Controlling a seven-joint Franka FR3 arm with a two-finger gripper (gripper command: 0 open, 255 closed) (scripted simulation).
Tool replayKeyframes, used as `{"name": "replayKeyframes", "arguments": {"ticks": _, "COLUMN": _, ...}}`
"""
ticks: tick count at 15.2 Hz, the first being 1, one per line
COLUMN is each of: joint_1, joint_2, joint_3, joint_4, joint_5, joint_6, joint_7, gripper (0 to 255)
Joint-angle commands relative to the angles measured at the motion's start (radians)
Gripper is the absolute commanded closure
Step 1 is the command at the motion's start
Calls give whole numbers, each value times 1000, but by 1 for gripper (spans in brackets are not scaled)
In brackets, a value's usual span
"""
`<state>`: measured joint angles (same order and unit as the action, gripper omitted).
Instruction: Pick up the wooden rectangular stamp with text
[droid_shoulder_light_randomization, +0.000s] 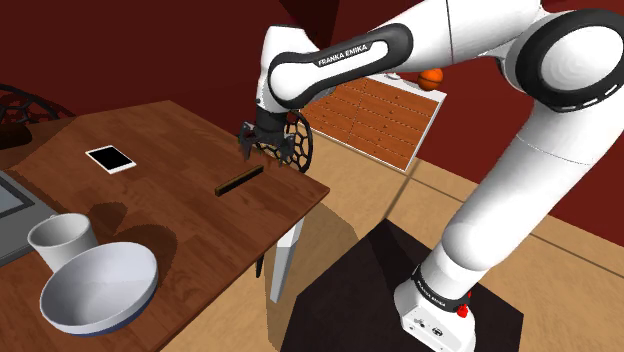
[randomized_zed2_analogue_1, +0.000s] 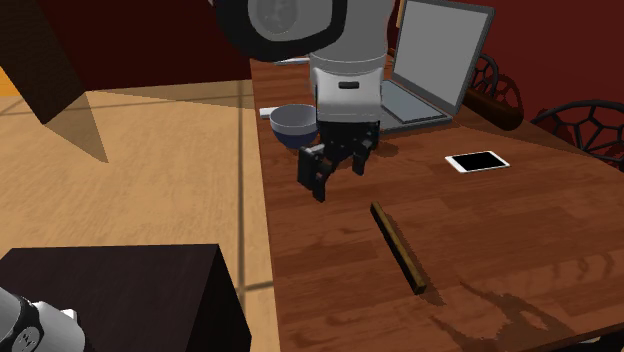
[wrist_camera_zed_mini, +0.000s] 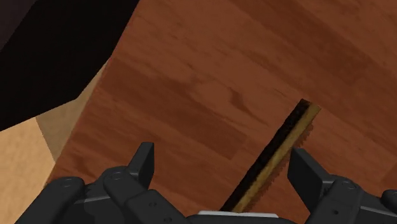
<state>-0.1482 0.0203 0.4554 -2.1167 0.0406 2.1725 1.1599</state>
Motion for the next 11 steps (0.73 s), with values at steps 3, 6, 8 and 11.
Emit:
{"name": "replayKeyframes", "arguments": {"ticks": 3, "joint_1": 18, "joint_2": 176, "joint_3": -14, "joint_4": 113, "joint_5": -93, "joint_6": 32, "joint_7": 220, "gripper": 0}}
{"name": "replayKeyframes", "arguments": {"ticks": 6, "joint_1": 46, "joint_2": 300, "joint_3": -47, "joint_4": 211, "joint_5": -145, "joint_6": 37, "joint_7": 358, "gripper": 0}}
{"name": "replayKeyframes", "arguments": {"ticks": 8, "joint_1": 67, "joint_2": 379, "joint_3": -75, "joint_4": 280, "joint_5": -169, "joint_6": 37, "joint_7": 439, "gripper": 0}}
{"name": "replayKeyframes", "arguments": {"ticks": 11, "joint_1": 96, "joint_2": 493, "joint_3": -119, "joint_4": 388, "joint_5": -189, "joint_6": 30, "joint_7": 547, "gripper": 0}}
